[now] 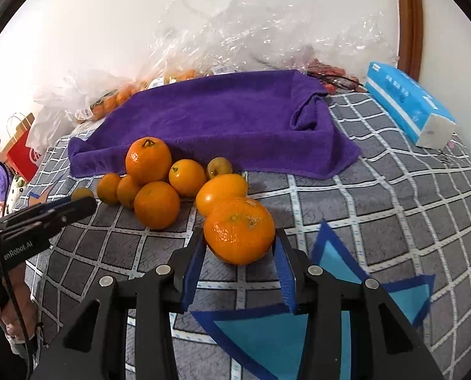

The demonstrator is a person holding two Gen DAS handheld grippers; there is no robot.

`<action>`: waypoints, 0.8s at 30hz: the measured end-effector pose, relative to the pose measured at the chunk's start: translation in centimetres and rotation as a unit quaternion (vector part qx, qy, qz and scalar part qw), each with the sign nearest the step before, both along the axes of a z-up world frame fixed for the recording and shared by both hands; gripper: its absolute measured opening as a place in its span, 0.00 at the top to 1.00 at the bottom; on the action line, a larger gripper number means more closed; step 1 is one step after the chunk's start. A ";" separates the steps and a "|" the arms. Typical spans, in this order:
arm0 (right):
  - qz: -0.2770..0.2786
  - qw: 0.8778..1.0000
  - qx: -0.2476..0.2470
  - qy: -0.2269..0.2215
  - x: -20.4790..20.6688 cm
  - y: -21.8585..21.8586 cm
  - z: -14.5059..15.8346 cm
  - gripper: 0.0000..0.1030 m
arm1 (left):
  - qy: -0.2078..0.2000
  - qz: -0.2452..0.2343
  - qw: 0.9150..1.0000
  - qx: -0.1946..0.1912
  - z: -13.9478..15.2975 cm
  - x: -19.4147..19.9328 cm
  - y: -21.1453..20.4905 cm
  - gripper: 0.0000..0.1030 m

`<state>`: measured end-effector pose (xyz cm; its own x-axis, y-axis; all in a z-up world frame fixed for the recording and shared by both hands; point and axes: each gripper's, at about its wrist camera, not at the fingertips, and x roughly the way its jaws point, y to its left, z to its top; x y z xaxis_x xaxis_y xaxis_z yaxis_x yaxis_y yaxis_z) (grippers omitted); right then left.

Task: Organize fruits
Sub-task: 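Carry the yellow fruit with the left tool while the right tool carries the orange to the towel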

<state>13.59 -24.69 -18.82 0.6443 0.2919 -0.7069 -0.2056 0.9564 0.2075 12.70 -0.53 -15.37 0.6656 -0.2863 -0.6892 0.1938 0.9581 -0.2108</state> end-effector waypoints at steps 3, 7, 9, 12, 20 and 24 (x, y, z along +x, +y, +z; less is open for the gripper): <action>-0.004 1.000 0.002 -0.010 -0.2 -0.4 1.3 0.59 | -0.004 0.011 1.000 -0.011 1.0 0.1 0.5 0.73; -0.006 1.000 -0.004 -0.028 0.4 -0.6 3.2 0.59 | -0.009 0.033 0.999 -0.010 2.3 0.9 1.1 0.73; -0.005 0.999 -0.003 -0.039 1.1 -0.6 4.2 0.59 | -0.014 0.046 0.999 -0.009 3.2 1.4 1.5 0.73; -0.004 0.999 -0.005 -0.050 2.6 -0.5 5.5 0.59 | -0.025 0.061 0.998 -0.015 4.5 2.3 2.0 0.73; -0.008 0.998 -0.002 -0.070 6.8 0.3 7.3 0.59 | -0.046 0.116 0.992 -0.007 6.4 5.5 3.2 0.73; -0.011 0.997 0.005 -0.070 8.9 0.7 7.6 0.59 | -0.056 0.133 0.989 -0.022 7.0 6.9 3.8 0.73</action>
